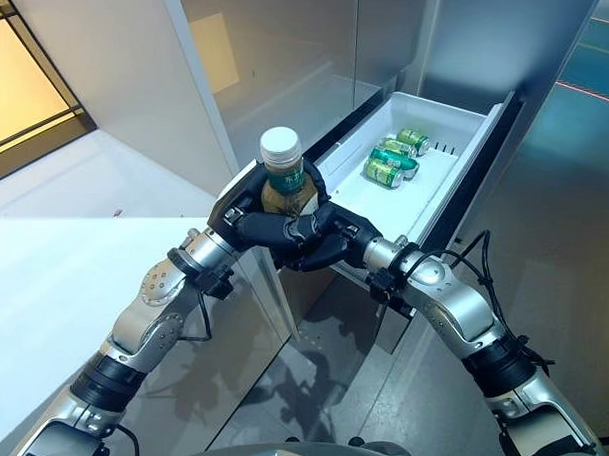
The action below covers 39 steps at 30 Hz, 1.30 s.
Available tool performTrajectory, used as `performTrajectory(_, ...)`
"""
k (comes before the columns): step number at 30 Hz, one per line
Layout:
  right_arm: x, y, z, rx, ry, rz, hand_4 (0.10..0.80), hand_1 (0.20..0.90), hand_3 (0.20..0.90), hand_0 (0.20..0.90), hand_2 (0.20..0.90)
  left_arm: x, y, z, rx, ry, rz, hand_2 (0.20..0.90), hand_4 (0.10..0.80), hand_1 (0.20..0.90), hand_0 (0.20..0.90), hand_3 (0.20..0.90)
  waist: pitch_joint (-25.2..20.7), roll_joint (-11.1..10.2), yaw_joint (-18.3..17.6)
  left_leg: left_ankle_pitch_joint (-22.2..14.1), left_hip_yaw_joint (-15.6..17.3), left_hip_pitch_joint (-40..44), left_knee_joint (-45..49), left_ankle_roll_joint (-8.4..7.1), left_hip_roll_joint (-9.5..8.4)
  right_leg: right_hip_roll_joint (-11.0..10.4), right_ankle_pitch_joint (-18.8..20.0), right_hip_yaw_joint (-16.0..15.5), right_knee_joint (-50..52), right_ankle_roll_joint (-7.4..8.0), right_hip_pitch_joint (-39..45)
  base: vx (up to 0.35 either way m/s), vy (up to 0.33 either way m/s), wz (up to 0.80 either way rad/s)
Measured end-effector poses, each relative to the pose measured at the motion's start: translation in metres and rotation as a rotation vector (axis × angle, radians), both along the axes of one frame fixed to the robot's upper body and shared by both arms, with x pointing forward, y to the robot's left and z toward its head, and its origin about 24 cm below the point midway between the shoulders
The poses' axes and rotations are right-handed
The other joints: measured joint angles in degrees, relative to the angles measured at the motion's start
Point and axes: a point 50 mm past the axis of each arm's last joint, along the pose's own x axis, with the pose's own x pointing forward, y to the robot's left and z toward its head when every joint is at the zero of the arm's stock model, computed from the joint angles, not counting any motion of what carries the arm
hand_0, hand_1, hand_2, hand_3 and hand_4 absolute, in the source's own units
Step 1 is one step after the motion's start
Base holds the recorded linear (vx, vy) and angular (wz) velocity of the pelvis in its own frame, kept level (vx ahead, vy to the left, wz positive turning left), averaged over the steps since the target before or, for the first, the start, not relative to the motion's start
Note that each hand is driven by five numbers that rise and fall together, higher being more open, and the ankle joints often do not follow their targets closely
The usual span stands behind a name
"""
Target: Put drinks into fridge and close the fridge
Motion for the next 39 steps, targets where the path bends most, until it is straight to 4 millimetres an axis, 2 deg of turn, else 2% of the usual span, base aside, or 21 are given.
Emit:
performTrajectory(4,0.0,0.0,0.0,0.0,0.0,-0.012,0.1,0.3,0.2,0.3,0.3,0.003,-0.001,0.001,0.014,-0.002,-0.013,0.324,0.127,0.324,0.324,0.227,0.0,0.0,-0.3,0.0,0.0,0.0,0.0,0.0,0.02,0.0,0.0,0.0,0.0,-0.01,0.0,0.0,0.0,0.0)
performTrajectory(7,0.001,-0.001,0.0,0.0,0.001,-0.021,0.1,0.3,0.2,0.3,0.3,0.005,-0.001,0.002,0.024,-0.001,-0.023,0.521,0.358,0.521,0.521,0.458,0.0,0.0,-0.4,0.0,0.2,0.1,0.0,0.0,0.02,0.0,0.1,0.2,0.0,-0.01,0.0,0.002,0.0,-0.01)
performTrajectory(8,0.001,-0.001,-0.001,0.0,0.001,-0.021,0.1,0.3,0.2,0.3,0.3,0.005,-0.001,0.001,0.025,0.0,-0.024,0.766,0.644,0.766,0.766,0.744,0.0,0.0,-0.4,0.0,0.2,0.1,0.0,0.0,0.02,0.0,0.1,0.2,0.0,-0.01,0.0,0.0,0.0,0.0)
performTrajectory(9,0.001,-0.001,-0.001,-0.001,0.003,-0.023,0.1,0.3,0.2,0.3,0.3,0.005,-0.001,0.001,0.025,0.002,-0.024,0.9,0.8,0.9,0.9,0.9,0.0,0.0,-0.5,0.0,0.3,0.1,0.0,0.0,0.03,0.0,0.1,0.2,0.0,-0.01,0.0,0.0,0.0,0.0)
performTrajectory(17,0.003,-0.002,-0.003,0.005,0.012,-0.052,0.1,0.3,0.2,0.3,0.3,0.005,-0.002,0.002,0.009,-0.006,-0.015,0.9,0.8,0.9,0.9,0.9,0.0,0.0,-0.4,0.0,0.6,0.1,0.0,0.0,0.05,0.0,0.1,0.5,0.0,-0.07,-0.1,0.001,-0.002,-0.01)
performTrajectory(22,0.007,-0.007,-0.002,0.028,0.007,-0.154,0.1,0.3,0.2,0.3,0.3,0.0,-0.004,0.018,-0.102,-0.154,0.083,0.9,0.8,0.9,0.9,0.9,0.0,0.0,-0.3,0.0,0.6,0.0,0.0,0.0,0.06,0.0,0.1,0.5,0.0,-0.09,-0.1,0.0,0.0,0.0)
performTrajectory(27,0.019,-0.032,-0.006,-0.034,-0.018,-0.363,0.1,0.3,0.2,0.3,0.3,-0.014,0.007,0.053,-0.34,-0.366,0.23,0.9,0.8,0.9,0.9,0.9,0.0,0.0,0.1,0.0,0.5,-0.3,0.0,0.0,0.04,0.0,0.1,0.5,0.0,-0.08,-0.4,0.0,0.0,0.0)
performTrajectory(31,0.026,-0.055,0.002,-0.055,-0.072,-0.523,0.1,0.3,0.2,0.3,0.3,-0.021,0.023,0.07,-0.543,-0.448,0.367,0.9,0.8,0.9,0.9,0.9,0.0,0.0,0.2,0.0,0.1,-0.4,0.0,0.0,0.05,0.1,0.1,0.5,0.0,-0.09,-0.4,0.0,0.0,0.0)
performTrajectory(35,0.03,-0.072,0.009,-0.058,-0.127,-0.648,0.1,0.3,0.2,0.3,0.3,-0.021,0.029,0.072,-0.584,-0.45,0.434,0.9,0.8,0.9,0.9,0.9,0.0,-0.1,0.4,0.0,-0.4,-0.7,0.0,0.01,0.03,0.1,0.1,0.0,0.0,-0.09,-0.5,0.015,0.024,0.04)
performTrajectory(39,0.033,-0.087,0.004,-0.102,-0.134,-0.735,0.1,0.3,0.2,0.3,0.3,-0.017,0.024,0.069,-0.538,-0.407,0.377,0.9,0.8,0.9,0.9,0.9,0.0,-0.1,1.8,0.0,-0.9,-0.8,0.0,0.04,0.01,0.1,0.1,-0.3,0.0,-0.09,-0.5,0.022,0.03,0.05)
